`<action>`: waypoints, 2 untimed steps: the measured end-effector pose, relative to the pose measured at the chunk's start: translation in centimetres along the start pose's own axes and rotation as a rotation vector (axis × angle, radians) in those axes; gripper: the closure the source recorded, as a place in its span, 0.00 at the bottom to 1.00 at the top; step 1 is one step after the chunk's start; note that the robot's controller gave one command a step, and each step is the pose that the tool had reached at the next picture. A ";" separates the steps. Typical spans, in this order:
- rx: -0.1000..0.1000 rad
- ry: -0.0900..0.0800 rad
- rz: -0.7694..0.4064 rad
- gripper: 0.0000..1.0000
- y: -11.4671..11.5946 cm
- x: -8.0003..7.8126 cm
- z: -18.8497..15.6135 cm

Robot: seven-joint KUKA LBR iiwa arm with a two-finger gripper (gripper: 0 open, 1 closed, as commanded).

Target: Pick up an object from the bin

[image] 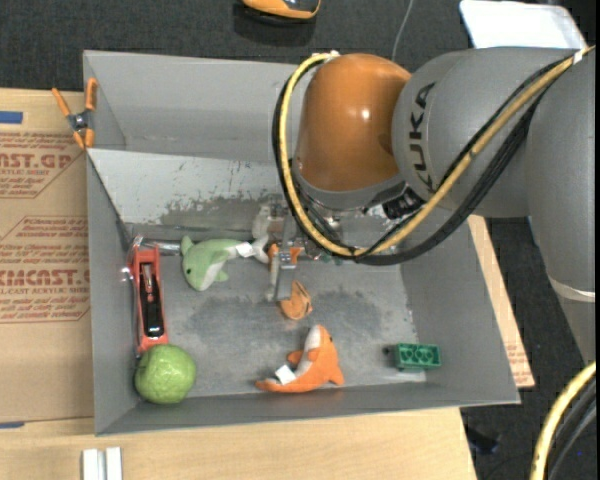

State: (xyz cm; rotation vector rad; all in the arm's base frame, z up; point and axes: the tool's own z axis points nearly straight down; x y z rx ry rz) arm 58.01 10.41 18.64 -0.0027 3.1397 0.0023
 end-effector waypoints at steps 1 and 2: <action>0.000 -0.003 -0.398 0.00 -3.1 0.1 5.5; -0.001 -0.005 -0.499 0.00 -6.0 0.3 5.7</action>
Offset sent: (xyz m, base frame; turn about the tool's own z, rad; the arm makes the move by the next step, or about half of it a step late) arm -0.0026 -0.0653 -0.0524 -0.4915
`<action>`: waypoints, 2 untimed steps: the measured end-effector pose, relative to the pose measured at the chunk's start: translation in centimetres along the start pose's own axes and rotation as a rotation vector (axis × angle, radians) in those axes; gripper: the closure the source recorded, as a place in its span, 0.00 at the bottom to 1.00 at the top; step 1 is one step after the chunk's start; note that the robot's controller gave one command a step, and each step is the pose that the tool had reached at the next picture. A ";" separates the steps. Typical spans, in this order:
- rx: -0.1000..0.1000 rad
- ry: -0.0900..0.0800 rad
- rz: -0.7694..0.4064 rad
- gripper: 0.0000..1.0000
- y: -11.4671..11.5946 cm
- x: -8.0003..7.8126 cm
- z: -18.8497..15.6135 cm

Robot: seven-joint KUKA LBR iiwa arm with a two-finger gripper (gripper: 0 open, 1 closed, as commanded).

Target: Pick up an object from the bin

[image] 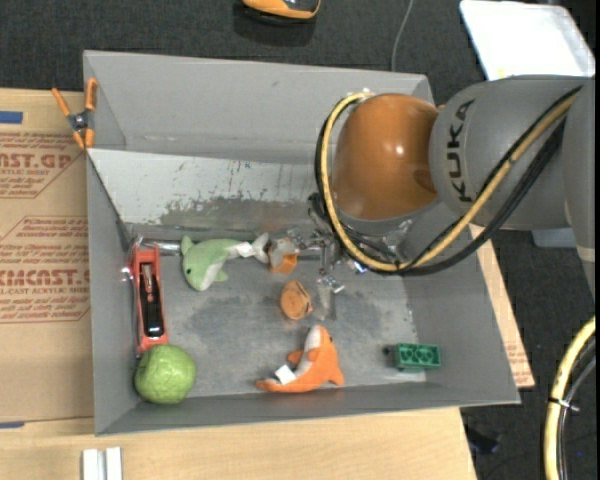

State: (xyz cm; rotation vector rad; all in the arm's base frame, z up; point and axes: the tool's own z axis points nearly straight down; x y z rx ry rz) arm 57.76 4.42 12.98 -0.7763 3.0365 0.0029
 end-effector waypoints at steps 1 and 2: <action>0.000 0.001 -0.354 0.00 -0.9 0.8 0.3; -0.001 -0.002 -0.598 0.00 -2.1 1.0 6.3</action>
Offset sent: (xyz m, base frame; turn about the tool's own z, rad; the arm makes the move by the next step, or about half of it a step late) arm 0.0020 -0.0243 -0.0598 -0.5996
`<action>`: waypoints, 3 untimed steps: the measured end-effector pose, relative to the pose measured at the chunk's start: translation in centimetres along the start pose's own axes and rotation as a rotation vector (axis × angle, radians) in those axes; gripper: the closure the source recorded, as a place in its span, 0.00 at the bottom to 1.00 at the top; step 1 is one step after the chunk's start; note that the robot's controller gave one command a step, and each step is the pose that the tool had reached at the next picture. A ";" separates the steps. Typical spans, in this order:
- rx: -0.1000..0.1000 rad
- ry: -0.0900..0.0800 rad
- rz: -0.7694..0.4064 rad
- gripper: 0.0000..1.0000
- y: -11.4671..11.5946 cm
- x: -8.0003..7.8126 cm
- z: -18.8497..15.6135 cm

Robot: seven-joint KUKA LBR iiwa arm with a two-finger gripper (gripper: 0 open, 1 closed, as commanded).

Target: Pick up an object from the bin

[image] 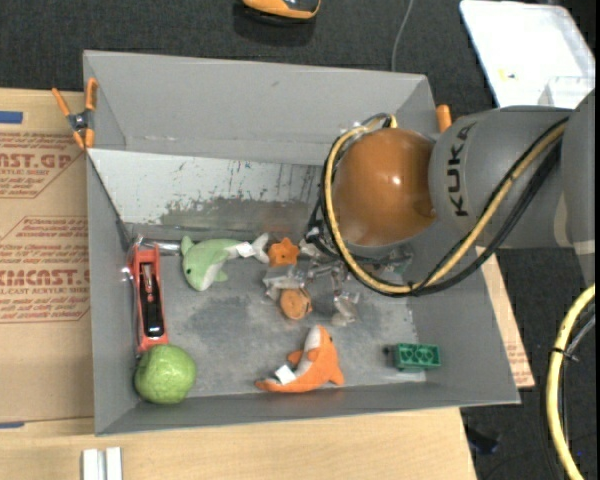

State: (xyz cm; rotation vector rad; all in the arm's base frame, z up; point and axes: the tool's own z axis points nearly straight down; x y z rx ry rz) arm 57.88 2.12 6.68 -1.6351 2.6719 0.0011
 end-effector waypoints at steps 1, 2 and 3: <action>0.010 -0.003 -0.343 1.00 1.3 -1.7 -0.4; 0.009 -0.004 -0.343 1.00 1.3 -1.7 -0.4; 0.005 -0.004 -0.342 1.00 1.5 -1.7 -2.4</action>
Offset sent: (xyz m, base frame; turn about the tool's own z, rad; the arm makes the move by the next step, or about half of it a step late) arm 0.0000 0.0000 0.0000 0.0000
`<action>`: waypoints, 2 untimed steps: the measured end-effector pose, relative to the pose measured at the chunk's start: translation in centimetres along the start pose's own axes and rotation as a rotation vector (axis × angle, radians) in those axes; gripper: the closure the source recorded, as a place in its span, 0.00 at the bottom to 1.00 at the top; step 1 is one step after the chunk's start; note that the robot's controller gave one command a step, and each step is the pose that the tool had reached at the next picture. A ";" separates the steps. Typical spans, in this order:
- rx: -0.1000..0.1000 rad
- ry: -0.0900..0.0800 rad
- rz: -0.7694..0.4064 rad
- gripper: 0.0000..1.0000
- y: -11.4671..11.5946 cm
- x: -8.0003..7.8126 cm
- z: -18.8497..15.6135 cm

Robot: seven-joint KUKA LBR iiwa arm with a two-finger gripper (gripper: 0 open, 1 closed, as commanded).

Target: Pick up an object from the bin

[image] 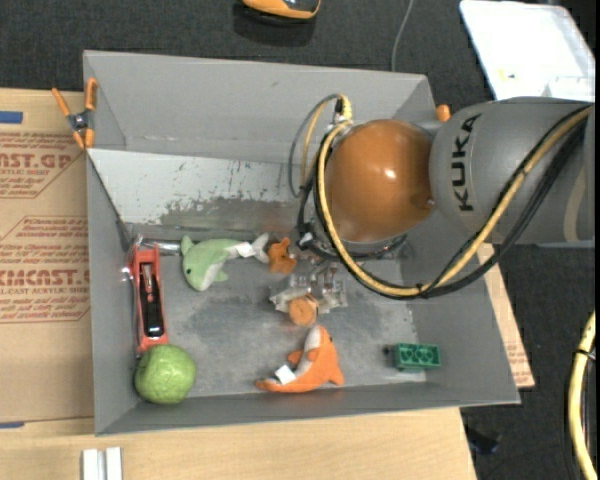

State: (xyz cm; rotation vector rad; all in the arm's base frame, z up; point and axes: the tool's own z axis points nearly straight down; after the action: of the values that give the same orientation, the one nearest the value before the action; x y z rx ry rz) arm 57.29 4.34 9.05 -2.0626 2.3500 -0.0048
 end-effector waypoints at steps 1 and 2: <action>0.001 -0.002 0.001 1.00 0.0 -0.1 -2.3; 0.002 -0.004 0.002 1.00 0.0 -0.3 -3.9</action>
Offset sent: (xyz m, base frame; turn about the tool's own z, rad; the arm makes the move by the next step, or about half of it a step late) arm 0.0005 0.0007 0.0436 0.0007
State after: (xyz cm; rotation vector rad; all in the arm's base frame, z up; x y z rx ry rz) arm 57.32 4.56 12.94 -2.0580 2.3489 -0.0033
